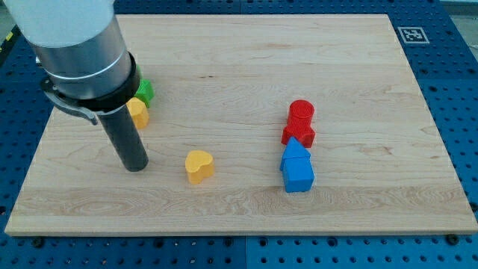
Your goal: Move the yellow heart a bit left
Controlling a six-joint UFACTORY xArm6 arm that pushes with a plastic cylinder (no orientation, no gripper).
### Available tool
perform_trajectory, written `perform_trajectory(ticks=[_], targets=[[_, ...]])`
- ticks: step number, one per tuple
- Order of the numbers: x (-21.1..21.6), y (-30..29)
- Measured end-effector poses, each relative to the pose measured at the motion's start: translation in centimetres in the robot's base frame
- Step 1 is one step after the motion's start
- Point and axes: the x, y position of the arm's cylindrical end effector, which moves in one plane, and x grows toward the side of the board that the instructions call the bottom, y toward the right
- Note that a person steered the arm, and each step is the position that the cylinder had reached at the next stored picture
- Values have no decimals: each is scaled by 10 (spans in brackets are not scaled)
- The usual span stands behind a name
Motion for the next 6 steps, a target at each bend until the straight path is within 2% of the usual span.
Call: perform_trajectory(ticks=[1,2,4,5,6], targets=[[-12,16],[-11,61],[-27,90],[-16,118],[4,121]])
